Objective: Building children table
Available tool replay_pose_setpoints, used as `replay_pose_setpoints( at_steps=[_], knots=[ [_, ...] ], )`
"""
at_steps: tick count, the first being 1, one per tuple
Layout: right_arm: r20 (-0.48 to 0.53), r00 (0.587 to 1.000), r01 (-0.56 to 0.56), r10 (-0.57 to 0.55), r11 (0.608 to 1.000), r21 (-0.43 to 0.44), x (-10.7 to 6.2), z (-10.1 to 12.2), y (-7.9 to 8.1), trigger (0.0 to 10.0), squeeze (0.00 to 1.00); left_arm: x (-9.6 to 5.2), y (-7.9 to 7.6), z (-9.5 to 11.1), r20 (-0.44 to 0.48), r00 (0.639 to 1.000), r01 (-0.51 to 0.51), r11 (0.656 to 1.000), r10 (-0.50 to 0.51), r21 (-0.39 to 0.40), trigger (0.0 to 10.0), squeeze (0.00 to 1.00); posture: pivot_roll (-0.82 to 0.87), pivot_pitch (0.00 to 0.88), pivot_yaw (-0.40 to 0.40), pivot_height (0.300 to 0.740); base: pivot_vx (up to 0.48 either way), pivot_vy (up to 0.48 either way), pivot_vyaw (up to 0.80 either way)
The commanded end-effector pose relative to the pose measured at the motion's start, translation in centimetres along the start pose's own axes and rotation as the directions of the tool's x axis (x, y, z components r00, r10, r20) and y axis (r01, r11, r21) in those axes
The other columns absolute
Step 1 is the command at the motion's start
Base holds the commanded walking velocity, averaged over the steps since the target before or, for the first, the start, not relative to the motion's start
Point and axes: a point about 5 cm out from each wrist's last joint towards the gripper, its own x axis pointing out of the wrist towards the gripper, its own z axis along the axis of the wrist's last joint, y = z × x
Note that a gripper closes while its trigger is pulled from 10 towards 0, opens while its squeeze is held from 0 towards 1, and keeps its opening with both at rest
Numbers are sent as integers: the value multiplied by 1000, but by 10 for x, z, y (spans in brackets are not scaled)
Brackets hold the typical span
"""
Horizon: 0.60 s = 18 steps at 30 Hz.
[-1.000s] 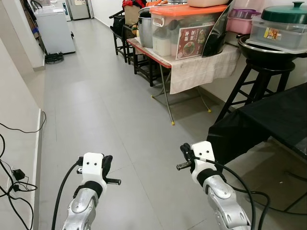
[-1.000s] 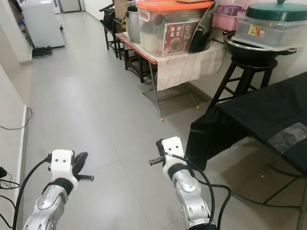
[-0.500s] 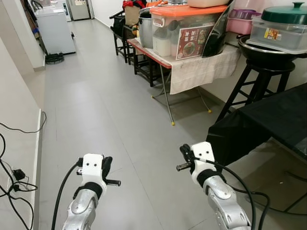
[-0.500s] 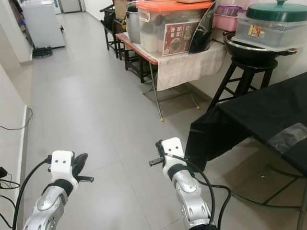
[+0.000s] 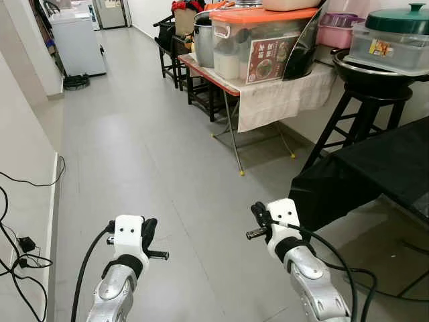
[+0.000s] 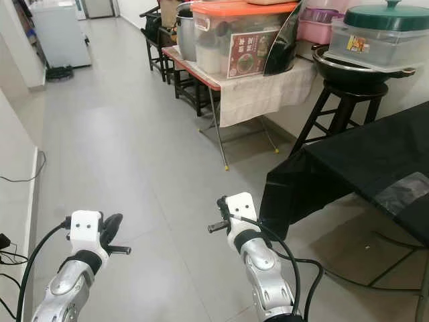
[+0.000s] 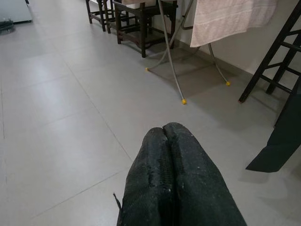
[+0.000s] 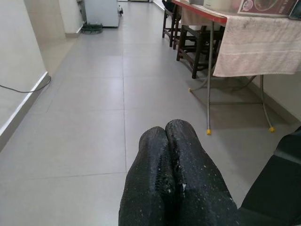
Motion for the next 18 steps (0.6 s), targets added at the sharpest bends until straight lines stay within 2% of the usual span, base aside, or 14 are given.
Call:
replay_pose_setpoints(
  at_steps=[1, 18],
  knots=[
    [-3, 1000, -9, 9, 1000, 22, -1, -1, 3, 10000, 0, -2, 2, -2, -14, 1000, -8, 1000, 8, -1, 10000, 0, -81, 0, 21, 740, 0, 0, 0],
    [4, 1000, -11, 11, 1000, 26, -1, 1, 3, 10000, 0, -3, 4, 0, -6, 1000, -14, 1000, 14, -4, 10000, 0, -76, 3, 20, 740, 0, 0, 0]
  ],
)
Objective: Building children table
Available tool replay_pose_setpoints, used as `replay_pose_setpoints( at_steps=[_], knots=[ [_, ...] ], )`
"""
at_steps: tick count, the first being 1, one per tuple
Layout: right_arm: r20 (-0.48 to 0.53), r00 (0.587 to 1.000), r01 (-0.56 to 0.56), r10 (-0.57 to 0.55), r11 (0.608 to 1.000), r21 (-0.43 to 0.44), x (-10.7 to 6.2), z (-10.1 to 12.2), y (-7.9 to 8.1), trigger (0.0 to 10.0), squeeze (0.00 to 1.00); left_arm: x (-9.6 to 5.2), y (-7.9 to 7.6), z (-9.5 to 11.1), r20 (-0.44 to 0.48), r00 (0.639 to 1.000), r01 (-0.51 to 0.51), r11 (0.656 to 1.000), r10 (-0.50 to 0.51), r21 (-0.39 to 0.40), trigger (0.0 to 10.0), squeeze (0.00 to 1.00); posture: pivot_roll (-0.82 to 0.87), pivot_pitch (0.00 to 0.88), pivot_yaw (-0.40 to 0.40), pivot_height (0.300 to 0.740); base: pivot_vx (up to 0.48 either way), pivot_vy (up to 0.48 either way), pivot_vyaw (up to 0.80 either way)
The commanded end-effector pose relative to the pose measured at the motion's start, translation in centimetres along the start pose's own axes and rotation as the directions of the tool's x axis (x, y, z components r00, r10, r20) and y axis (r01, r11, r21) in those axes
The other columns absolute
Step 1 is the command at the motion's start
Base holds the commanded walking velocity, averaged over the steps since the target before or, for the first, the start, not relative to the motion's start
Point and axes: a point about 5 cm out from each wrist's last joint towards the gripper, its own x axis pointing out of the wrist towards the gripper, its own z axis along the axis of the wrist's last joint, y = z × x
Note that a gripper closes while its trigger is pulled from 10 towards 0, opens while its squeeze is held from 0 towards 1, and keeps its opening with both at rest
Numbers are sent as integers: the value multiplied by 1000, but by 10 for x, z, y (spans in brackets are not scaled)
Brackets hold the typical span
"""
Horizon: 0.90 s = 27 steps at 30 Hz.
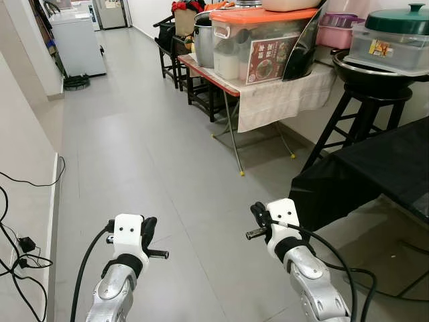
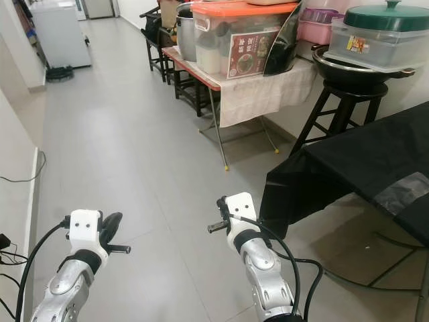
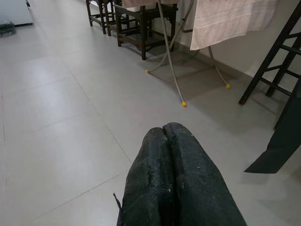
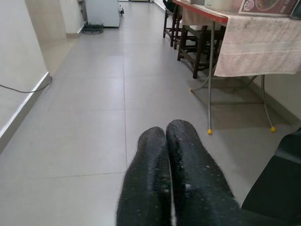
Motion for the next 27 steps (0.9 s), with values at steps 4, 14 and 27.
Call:
replay_pose_setpoints(
  at_steps=[4, 14, 27],
  knots=[
    [47, 999, -28, 26, 998, 47, -3, 5, 3, 10000, 1000, -3, 4, -1, -10, 1000, -15, 1000, 15, -13, 10000, 0, -77, 6, 20, 740, 0, 0, 0],
    [65, 997, -39, 35, 997, 63, -2, 8, 4, 10000, 1000, -2, 4, 0, -11, 1000, -18, 1000, 17, -17, 10000, 0, -70, 10, 16, 740, 0, 0, 0],
    [69, 997, -37, 32, 997, 67, -2, 9, 3, 10000, 1000, 0, 4, 1, -10, 1000, 4, 999, -4, -39, 10000, 0, -66, 16, 21, 740, 0, 0, 0]
  ],
)
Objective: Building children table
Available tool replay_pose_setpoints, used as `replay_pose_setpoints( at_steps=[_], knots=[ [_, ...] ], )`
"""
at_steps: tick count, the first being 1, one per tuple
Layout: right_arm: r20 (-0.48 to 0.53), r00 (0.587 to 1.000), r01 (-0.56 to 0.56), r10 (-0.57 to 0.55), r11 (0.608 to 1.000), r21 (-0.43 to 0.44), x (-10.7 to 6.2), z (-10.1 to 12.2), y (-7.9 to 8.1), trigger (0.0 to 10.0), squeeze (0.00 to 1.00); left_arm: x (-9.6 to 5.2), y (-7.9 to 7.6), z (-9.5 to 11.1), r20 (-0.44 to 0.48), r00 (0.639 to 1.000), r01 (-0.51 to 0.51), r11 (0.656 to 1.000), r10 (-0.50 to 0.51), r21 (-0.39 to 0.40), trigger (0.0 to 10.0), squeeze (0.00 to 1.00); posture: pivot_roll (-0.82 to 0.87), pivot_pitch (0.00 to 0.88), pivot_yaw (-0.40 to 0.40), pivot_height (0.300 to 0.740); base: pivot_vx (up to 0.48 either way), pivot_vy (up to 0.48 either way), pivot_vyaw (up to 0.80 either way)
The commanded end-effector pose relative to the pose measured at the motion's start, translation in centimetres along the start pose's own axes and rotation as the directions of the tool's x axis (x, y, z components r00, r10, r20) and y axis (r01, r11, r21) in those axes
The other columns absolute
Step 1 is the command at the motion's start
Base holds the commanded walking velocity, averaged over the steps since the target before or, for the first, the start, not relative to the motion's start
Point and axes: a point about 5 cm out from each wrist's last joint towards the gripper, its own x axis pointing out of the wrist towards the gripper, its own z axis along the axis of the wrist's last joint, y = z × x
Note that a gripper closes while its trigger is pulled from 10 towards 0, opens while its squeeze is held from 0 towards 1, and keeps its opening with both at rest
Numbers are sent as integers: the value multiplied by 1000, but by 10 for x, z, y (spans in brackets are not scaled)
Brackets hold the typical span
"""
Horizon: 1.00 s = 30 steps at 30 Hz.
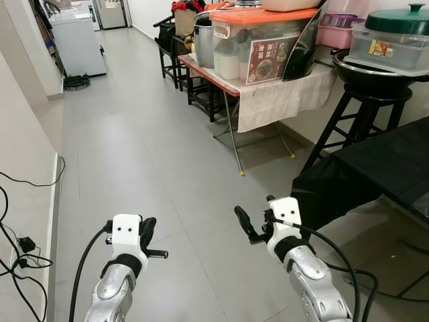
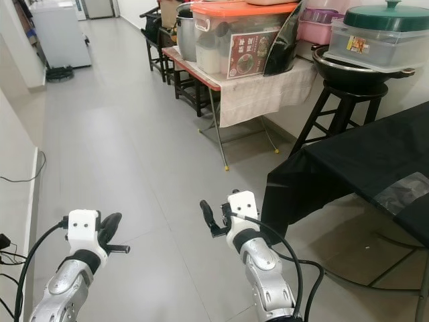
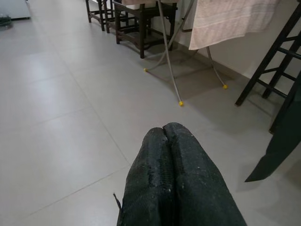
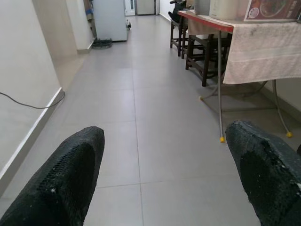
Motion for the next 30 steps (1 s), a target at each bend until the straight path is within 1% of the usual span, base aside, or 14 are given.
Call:
replay_pose_setpoints(
  at_steps=[1, 3, 6, 7, 11, 30],
  knots=[
    [-11, 1000, 20, -20, 1000, -6, 2, 1, -1, 10000, 980, 0, 2, 3, 3, 1000, 9, 1000, -9, -7, 10000, 0, -60, 17, 20, 740, 0, -439, 0],
    [-31, 999, 34, -34, 999, -14, 3, -1, -2, 10000, 980, 0, 2, 3, 5, 1000, 15, 1000, -15, -5, 10000, 0, -60, 17, 20, 740, 0, -439, 0],
    [-31, 999, 34, -34, 999, -14, 3, -1, -2, 10000, 980, 0, 2, 3, 5, 1000, 15, 1000, -15, -5, 10000, 0, -60, 17, 20, 740, 0, -439, 0],
    [-42, 998, 40, -40, 999, -6, 3, -2, -2, 10000, 0, 0, 2, 3, 7, 1000, 16, 1000, -16, -5, 10000, 0, -59, 18, 21, 740, 0, -461, 0],
    [-50, 999, 17, -17, 1000, 17, 5, -3, 0, 10000, 0, 0, 6, 3, 4, 1000, -16, 1000, 16, -10, 10000, 0, -57, 20, 24, 740, 0, 0, -800],
    [-52, 999, -6, 7, 1000, 28, 5, -4, 3, 10000, 0, 1, 6, 1, -9, 1000, -6, 1000, 6, -1, 10000, 0, -55, 0, 20, 740, 0, 0, -800]
  ],
)
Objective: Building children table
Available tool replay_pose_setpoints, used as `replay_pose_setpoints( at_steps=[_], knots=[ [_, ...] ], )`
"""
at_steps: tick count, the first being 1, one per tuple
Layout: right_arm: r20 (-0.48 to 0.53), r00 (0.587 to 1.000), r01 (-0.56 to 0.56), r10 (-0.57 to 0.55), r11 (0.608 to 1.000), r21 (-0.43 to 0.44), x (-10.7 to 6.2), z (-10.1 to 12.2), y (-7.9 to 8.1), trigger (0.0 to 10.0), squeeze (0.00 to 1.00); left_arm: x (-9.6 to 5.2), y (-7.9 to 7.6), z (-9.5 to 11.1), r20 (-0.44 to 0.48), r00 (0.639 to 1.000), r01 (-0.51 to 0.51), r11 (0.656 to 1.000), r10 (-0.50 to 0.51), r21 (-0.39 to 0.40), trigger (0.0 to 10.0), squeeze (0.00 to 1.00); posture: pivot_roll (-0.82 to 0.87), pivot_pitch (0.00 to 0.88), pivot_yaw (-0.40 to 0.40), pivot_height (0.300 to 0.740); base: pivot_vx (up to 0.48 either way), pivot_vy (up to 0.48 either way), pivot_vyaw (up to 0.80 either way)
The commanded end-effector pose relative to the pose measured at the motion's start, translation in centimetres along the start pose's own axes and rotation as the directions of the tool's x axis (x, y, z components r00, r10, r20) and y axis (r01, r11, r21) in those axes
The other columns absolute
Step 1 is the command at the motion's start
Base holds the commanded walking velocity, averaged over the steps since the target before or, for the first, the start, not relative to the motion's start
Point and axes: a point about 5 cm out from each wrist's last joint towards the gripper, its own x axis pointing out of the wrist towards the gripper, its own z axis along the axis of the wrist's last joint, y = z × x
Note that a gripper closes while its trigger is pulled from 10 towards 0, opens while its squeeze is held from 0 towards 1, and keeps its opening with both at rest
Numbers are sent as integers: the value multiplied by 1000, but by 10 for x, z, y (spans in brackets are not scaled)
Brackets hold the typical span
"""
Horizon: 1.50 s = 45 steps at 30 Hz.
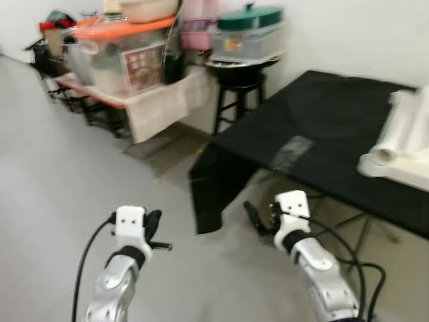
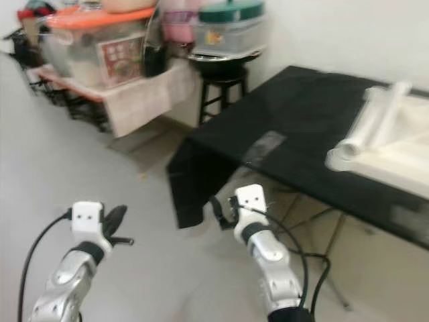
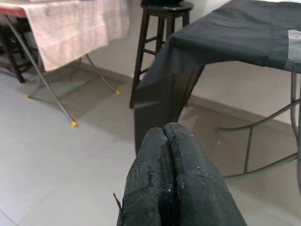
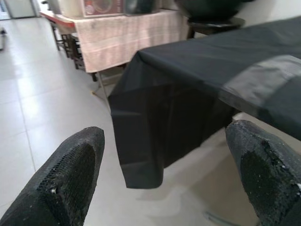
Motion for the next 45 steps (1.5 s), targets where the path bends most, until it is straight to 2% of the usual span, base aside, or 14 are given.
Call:
replay_pose_setpoints(
  at_steps=[1, 7, 45],
  knots=[
    [0, 1000, -21, 21, 1000, -2, 1, 0, 4, 10000, 0, -2, 4, -4, -13, 1000, -10, 1000, 10, 6, 10000, 0, -56, 0, 19, 740, 0, 0, -800],
    [10, 1000, -28, 29, 999, -29, 1, 0, 5, 10000, 0, -2, 2, -3, -5, 1000, 10, 1000, -10, 6, 10000, 0, -59, 0, 15, 740, 0, -47, -614],
    [6, 999, -35, 35, 998, -53, 3, 0, 5, 10000, 0, -1, 3, -4, -6, 1000, 11, 1000, -11, -3, 10000, 0, -59, 0, 18, 740, 0, -443, 0]
  ],
)
